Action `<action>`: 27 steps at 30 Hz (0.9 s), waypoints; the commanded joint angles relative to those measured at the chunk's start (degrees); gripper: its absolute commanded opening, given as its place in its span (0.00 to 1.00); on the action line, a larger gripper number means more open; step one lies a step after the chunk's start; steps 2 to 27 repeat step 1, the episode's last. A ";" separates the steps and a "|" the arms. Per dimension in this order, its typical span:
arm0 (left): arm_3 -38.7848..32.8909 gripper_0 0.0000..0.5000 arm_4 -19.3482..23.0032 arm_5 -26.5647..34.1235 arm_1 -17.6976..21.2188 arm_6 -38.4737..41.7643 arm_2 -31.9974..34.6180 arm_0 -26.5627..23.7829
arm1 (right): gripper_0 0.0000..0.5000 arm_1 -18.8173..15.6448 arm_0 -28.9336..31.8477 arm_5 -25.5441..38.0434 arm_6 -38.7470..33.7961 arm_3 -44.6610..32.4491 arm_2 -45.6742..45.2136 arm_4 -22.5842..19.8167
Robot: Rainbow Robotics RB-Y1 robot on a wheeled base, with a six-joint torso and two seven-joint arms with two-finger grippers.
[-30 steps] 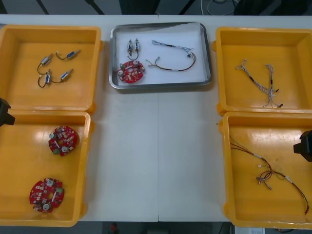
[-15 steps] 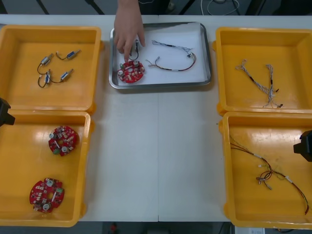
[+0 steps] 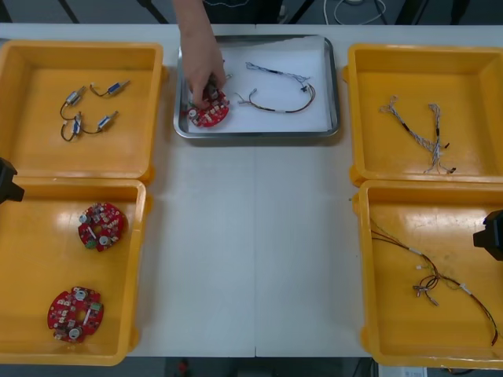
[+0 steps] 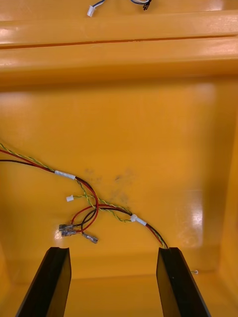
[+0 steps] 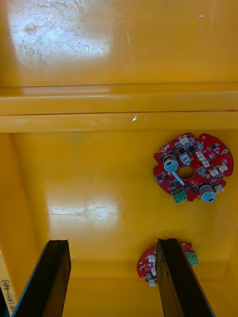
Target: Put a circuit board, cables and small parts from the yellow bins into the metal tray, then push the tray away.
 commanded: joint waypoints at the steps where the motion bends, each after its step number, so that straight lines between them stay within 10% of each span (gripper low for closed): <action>1: -0.72 1.00 -0.53 0.38 -0.42 3.27 1.78 0.88 | 1.00 -1.79 0.30 0.17 0.01 -0.35 -1.72 0.26; 27: -0.72 1.00 -0.53 0.38 -0.42 3.27 1.78 0.88 | 1.00 -1.79 0.30 0.17 0.01 -0.35 -1.72 0.26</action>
